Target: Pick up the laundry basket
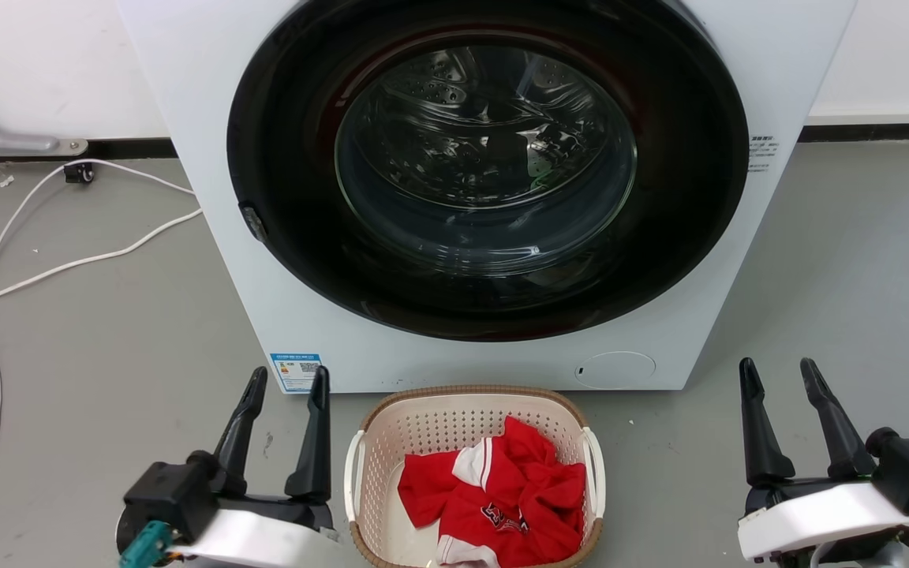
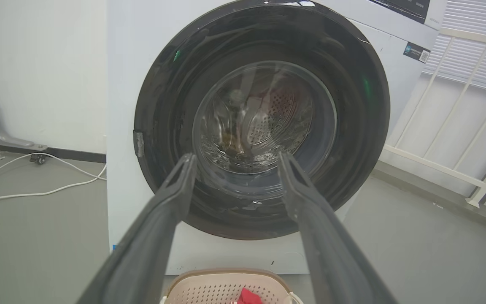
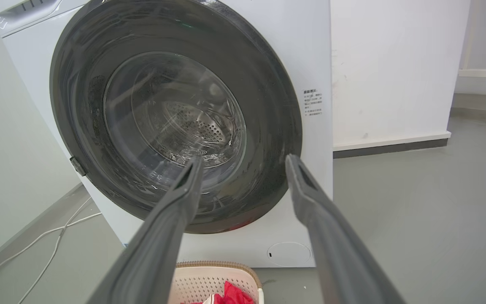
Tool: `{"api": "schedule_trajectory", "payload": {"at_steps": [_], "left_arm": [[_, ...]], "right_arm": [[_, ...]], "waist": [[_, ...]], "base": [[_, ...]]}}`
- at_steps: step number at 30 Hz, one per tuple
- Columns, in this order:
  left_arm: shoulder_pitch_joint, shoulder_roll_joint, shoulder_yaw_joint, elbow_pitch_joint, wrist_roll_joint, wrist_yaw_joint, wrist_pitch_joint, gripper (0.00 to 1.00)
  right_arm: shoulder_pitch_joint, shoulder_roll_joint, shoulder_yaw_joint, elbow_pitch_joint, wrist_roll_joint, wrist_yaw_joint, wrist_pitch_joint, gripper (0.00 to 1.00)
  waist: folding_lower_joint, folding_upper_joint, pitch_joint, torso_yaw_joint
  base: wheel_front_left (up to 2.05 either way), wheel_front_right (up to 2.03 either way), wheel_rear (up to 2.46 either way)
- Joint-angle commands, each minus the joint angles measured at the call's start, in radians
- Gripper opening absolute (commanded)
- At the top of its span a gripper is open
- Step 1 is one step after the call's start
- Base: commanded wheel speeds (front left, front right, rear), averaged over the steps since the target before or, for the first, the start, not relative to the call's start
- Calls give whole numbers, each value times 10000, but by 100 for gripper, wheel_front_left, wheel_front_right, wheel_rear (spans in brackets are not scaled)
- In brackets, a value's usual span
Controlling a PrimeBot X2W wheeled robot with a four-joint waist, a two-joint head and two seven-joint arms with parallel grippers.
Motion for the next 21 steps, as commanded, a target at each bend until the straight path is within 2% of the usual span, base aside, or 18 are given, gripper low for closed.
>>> {"api": "schedule_trajectory", "payload": {"at_steps": [1, 10, 21], "left_arm": [[40, 121, -165, -74, 376, 114, -107, 100], [102, 317, -652, -153, 1103, 448, -301, 100], [221, 479, -1027, 103, 1867, 601, -527, 100]], "right_arm": [[16, -9, -2, -30, -369, 21, -108, 100], [97, -6, -7, -41, -1246, 20, -305, 100], [140, -2, 55, -33, -2283, 12, -524, 100]], "waist": [[0, 0, 2, -10], [0, 0, -19, -32], [0, 0, -63, -43]], "base": [[0, 0, 0], [0, 0, 0], [0, 0, 0]]}}
